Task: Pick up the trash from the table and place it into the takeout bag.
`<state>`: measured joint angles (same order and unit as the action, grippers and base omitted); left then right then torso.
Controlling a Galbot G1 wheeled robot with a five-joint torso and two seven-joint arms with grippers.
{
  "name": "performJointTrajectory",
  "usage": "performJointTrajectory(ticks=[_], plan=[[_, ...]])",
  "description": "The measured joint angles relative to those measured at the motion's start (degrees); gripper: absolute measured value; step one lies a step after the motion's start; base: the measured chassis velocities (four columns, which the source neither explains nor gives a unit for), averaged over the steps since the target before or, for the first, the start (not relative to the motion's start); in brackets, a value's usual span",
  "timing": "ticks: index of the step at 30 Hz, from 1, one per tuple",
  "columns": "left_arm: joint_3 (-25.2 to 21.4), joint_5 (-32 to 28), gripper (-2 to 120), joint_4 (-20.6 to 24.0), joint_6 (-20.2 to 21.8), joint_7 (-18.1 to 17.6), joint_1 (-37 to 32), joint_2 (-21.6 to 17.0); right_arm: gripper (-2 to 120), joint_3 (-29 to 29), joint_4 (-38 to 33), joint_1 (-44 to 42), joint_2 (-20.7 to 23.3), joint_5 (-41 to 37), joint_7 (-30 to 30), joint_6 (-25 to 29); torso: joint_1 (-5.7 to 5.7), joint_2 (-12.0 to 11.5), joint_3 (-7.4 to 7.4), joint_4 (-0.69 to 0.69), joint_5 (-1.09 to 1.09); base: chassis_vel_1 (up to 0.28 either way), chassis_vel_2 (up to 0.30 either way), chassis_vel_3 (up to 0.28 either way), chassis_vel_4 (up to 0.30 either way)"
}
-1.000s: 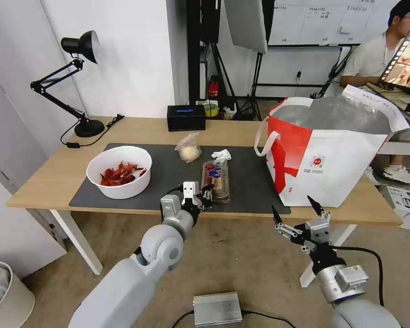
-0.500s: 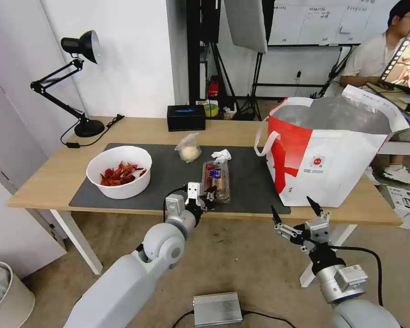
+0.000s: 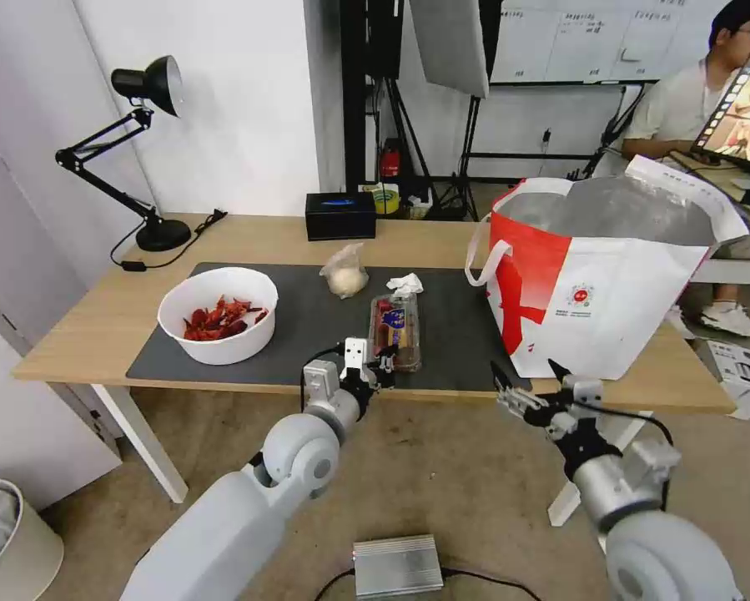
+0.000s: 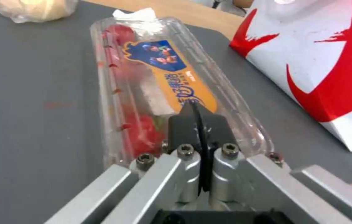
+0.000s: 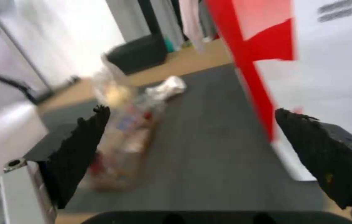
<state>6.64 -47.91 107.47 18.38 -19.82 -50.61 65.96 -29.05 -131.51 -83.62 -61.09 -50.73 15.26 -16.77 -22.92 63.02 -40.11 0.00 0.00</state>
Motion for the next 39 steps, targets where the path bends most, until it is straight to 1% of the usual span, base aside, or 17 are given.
performJointTrajectory(ticks=[1,2,3,5,6,7,8,9,10,12,17,22,27,29,35,38,39], plan=[[-0.2,0.0,0,0.1,0.0,0.0,-0.3,-0.1,100,0.8,0.1,2.8,0.2,-6.8,1.9,-0.6,0.0,0.0,0.0,0.01,0.0,0.0,0.0,0.0,0.0],[-0.2,0.0,0,0.1,0.0,0.0,-0.3,-0.1,100,0.8,0.1,2.8,0.2,-6.8,1.9,-0.6,0.0,0.0,0.0,0.01,0.0,0.0,0.0,0.0,0.0],[-0.3,0.0,0,0.1,0.0,0.0,-0.5,-0.2,100,1.3,0.4,4.4,0.2,-10.0,2.7,-0.8,0.0,0.0,0.0,0.01,0.0,0.0,0.0,0.0,0.0],[-0.3,0.0,0,0.1,0.0,0.0,-0.5,-0.2,100,1.3,0.4,4.4,0.2,-10.0,2.7,-0.8,0.0,0.0,0.0,0.01,0.0,0.0,0.0,0.0,0.0],[-0.5,0.0,0,0.4,0.0,0.0,-0.9,-0.4,100,2.6,1.5,7.9,0.0,-16.9,4.8,-1.1,0.0,0.0,0.0,0.0,0.0,0.0,0.0,0.0,0.0],[-0.5,0.0,0,0.4,0.0,0.0,-0.9,-0.4,100,2.6,1.5,7.9,0.0,-16.9,4.8,-1.1,0.0,0.0,0.0,0.0,0.0,0.0,0.0,0.0,0.0],[-0.6,-0.1,0,0.7,-0.1,-0.1,-1.3,-0.5,100,4.2,3.1,11.2,-0.3,-21.3,7.0,-1.5,0.0,0.0,0.0,0.0,0.0,0.0,0.0,0.0,0.0],[-0.7,-0.1,0,0.7,-0.1,-0.1,-1.4,-0.5,100,4.8,3.7,12.3,-0.4,-22.1,7.6,-1.6,0.0,0.0,0.0,0.0,0.0,0.0,0.0,0.0,0.0],[-0.7,-0.1,0,0.7,-0.1,-0.1,-1.4,-0.5,100,4.8,3.7,12.3,-0.4,-22.1,7.6,-1.6,0.0,0.0,0.0,0.0,0.0,0.0,0.0,0.0,0.0],[-0.8,-0.2,0,0.9,-0.1,-0.1,-1.5,-0.5,100,6.8,6.0,15.9,-0.7,-23.8,9.5,-1.9,0.0,0.0,0.0,0.0,0.01,0.0,0.0,0.0,0.0],[-0.9,-0.3,0,1.0,-0.1,-0.1,-1.6,-0.5,100,9.2,8.6,20.0,-1.0,-24.5,11.4,-2.2,0.0,0.0,0.0,0.0,0.01,0.0,0.0,0.0,0.0],[-1.2,-0.7,0,0.8,-0.2,-0.2,-1.7,-0.4,100,12.8,13.6,26.2,-2.2,-25.1,13.8,-3.4,0.0,0.0,0.0,0.0,0.01,0.0,0.0,0.0,0.0],[-1.5,-1.1,0,0.6,-0.3,-0.3,-1.6,-0.3,100,14.4,16.6,28.9,-3.4,-25.5,15.0,-4.4,0.0,0.0,0.0,0.0,0.0,0.0,0.0,0.0,0.0],[-1.6,-1.4,0,0.6,-0.3,-0.4,-1.7,-0.2,100,15.6,18.6,30.7,-4.6,-25.6,16.2,-6.1,0.0,0.0,0.0,0.0,0.0,0.0,0.0,0.0,0.0],[-1.7,-1.5,0,0.5,-0.3,-0.5,-1.9,-0.3,100,16.5,20.6,32.2,-5.9,-25.7,18.2,-9.1,0.01,0.0,0.0,0.0,0.0,0.0,0.0,0.0,0.0],[-1.8,-2.2,0,1.2,-0.4,-1.3,-2.1,-0.4,100,16.9,22.2,34.2,-6.8,-28.4,20.0,-12.5,0.0,0.0,0.0,0.0,0.0,0.0,0.0,0.0,0.0],[-1.8,-2.2,0,1.2,-0.4,-1.3,-2.1,-0.4,100,16.9,22.2,34.2,-6.8,-28.4,20.0,-12.5,0.0,0.0,0.0,0.0,0.0,0.0,0.0,0.0,0.0]])
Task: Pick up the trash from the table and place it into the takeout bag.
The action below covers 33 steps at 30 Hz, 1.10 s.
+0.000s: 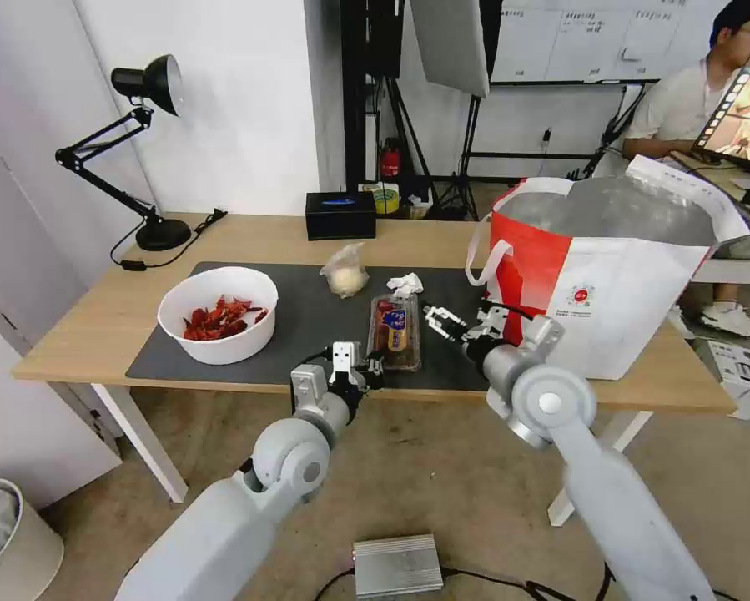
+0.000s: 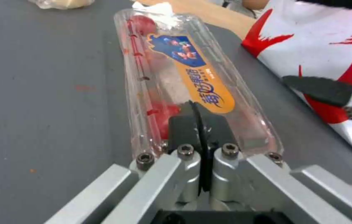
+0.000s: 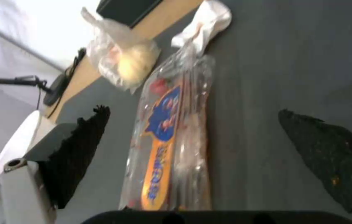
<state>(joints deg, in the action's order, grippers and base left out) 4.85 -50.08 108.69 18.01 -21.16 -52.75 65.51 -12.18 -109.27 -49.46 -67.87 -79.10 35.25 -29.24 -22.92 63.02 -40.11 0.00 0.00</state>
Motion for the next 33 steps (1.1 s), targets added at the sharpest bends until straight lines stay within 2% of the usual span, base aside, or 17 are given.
performJointTrajectory(ticks=[10,21,33], plan=[[-0.2,-0.1,0,-0.1,0.0,-0.1,-0.2,0.0,100,0.4,4.5,3.8,-1.4,-2.5,0.3,-3.7,0.01,0.0,0.0,0.0,0.0,0.0,0.0,0.0,0.0],[0.2,-0.2,0,-0.4,-0.1,-0.1,-0.3,0.6,100,2.4,10.7,10.4,-3.6,-2.4,0.4,-4.6,0.0,0.0,0.0,0.0,0.0,0.0,0.0,0.0,0.0],[-0.5,-0.4,0,-0.4,-0.4,-0.1,-0.7,0.6,100,3.2,14.8,13.1,-6.6,-2.1,3.8,-6.4,0.0,0.0,0.0,0.0,0.0,0.0,0.0,0.0,0.0]])
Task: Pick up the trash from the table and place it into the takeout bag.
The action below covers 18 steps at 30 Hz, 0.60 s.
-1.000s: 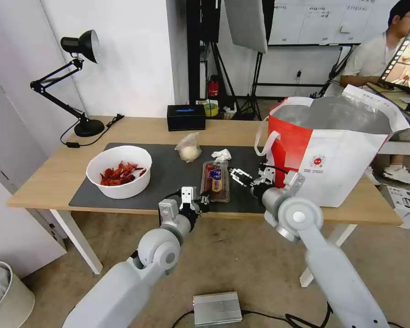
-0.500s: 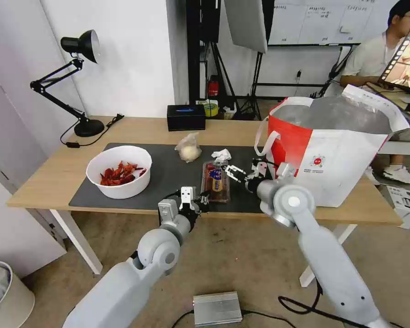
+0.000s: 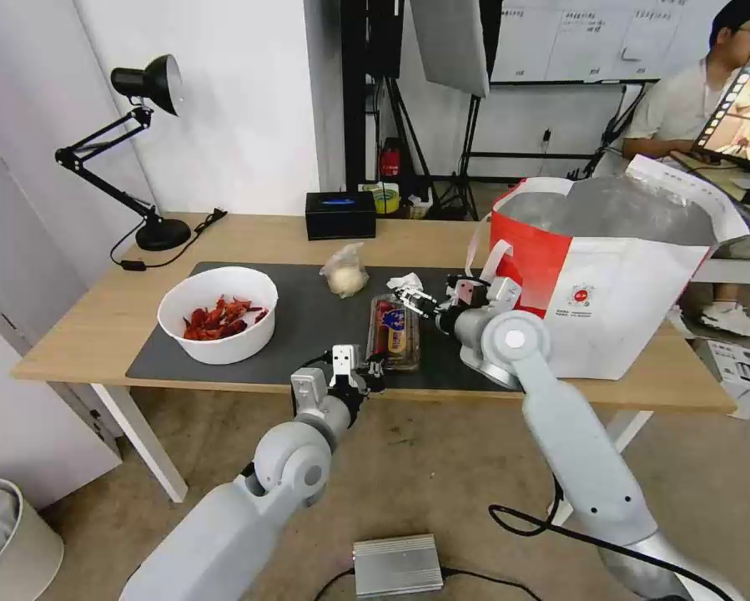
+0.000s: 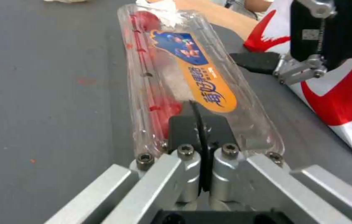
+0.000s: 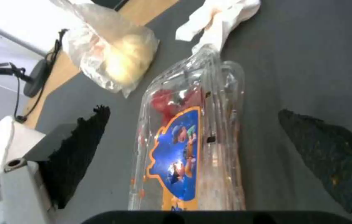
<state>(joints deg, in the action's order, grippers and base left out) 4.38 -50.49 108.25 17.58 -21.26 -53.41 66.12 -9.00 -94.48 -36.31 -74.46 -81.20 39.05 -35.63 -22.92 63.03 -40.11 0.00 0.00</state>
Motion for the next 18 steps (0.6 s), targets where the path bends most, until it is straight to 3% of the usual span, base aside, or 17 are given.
performJointTrajectory(ticks=[18], plan=[[-1.7,0.1,0,0.3,-0.8,0.0,-1.3,0.8,100,1.2,4.2,2.1,-4.1,2.0,2.5,-1.4,0.0,0.0,0.0,0.0,0.0,0.0,0.0,0.0,0.0]])
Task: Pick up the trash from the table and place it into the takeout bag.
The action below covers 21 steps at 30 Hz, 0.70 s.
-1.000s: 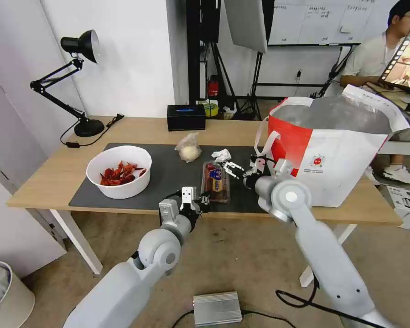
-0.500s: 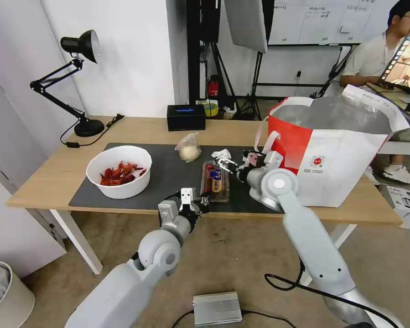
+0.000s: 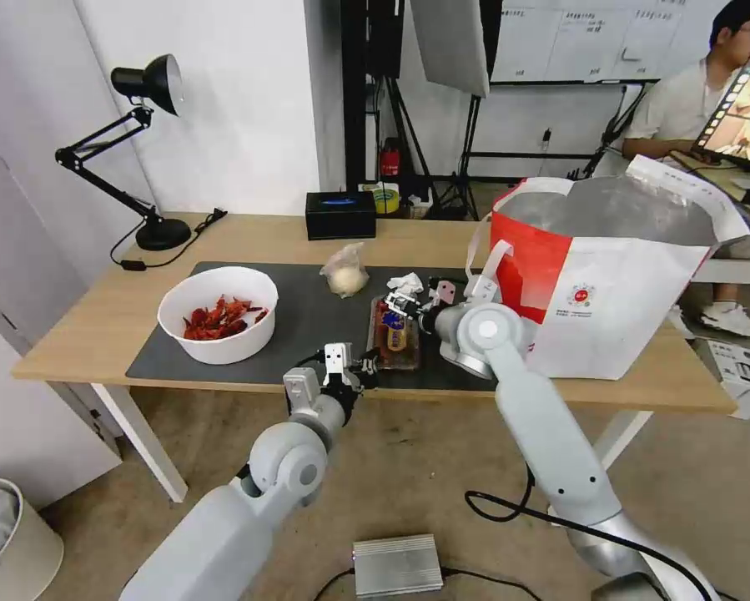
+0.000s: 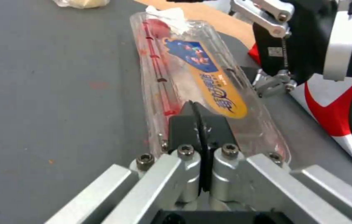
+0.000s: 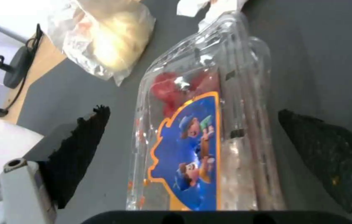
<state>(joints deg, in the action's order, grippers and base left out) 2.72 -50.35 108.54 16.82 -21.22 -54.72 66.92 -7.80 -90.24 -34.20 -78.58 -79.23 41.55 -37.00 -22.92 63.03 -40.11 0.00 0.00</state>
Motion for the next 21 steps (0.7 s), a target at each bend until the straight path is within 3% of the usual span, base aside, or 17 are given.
performJointTrajectory(ticks=[12,21], plan=[[0.1,0.0,0,0.2,0.0,0.0,-0.2,0.0,100,0.1,1.0,0.5,0.0,0.1,0.0,-0.2,0.0,0.0,0.01,-0.01,0.0,0.0,0.0,0.0,0.0],[0.4,0.2,0,0.3,0.0,0.0,-0.4,0.3,100,-0.1,2.8,0.9,-2.4,1.4,0.3,-0.2,0.0,0.0,0.01,0.0,0.0,0.0,0.0,0.0,0.0]])
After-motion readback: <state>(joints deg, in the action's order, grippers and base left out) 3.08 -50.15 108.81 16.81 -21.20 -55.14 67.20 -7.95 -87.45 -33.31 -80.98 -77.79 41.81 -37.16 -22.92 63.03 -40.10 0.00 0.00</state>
